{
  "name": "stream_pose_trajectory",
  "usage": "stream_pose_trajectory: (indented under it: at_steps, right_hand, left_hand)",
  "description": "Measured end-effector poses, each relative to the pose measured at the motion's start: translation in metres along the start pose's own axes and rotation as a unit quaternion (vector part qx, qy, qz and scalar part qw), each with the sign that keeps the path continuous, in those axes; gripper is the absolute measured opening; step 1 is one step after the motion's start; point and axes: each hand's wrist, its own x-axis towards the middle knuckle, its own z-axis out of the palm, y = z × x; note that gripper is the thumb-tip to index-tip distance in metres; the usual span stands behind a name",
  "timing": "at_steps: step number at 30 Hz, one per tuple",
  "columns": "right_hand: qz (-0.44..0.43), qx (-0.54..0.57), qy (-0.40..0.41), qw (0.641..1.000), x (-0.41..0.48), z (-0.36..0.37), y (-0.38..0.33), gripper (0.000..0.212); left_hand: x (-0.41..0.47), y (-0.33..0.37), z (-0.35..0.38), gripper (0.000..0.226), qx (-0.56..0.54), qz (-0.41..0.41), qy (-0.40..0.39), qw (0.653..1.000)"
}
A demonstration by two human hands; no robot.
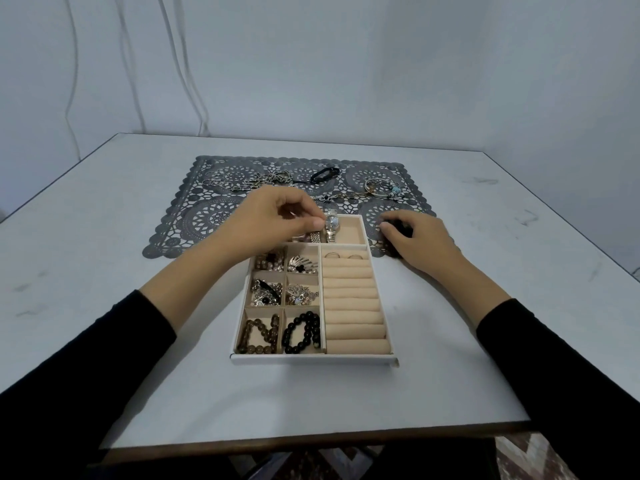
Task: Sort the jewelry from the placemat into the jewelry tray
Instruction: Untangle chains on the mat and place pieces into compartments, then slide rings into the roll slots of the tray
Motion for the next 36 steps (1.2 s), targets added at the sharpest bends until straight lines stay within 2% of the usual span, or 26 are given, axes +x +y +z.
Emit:
stream_pose_trajectory:
  at_steps: [4,9,13,16,24,30,36]
  right_hand:
    - [0.02,0.025,0.047,0.998,0.011,-0.003,0.006,0.025]
    - [0.045,0.002,0.066,0.997,0.031,-0.007,0.014,0.032]
    - [0.05,-0.041,0.048,0.997,0.051,-0.004,0.022,0.032]
    - [0.064,-0.05,0.046,0.996,0.064,0.0,0.03,0.032]
    - [0.066,-0.074,0.033,0.995,0.092,0.006,0.042,0.034]
    - [0.061,-0.072,0.055,0.994,0.104,0.007,0.05,0.03]
    - [0.091,-0.014,0.085,0.992,0.114,0.002,0.058,0.02]
  left_hand:
    - [0.003,-0.019,-0.02,0.012,0.008,-0.009,0.088,0.996]
    - [0.011,-0.058,-0.043,0.023,0.108,-0.035,0.183,0.977]
    - [0.021,-0.095,-0.058,0.033,0.22,-0.083,0.15,0.96]
    - [0.029,-0.107,-0.063,0.04,0.239,-0.123,0.114,0.956]
    - [0.051,-0.119,-0.067,0.048,0.298,-0.15,0.062,0.941]
    - [0.067,-0.123,-0.064,0.047,0.308,-0.134,0.027,0.942]
    - [0.077,-0.12,-0.063,0.038,0.27,-0.089,0.068,0.956]
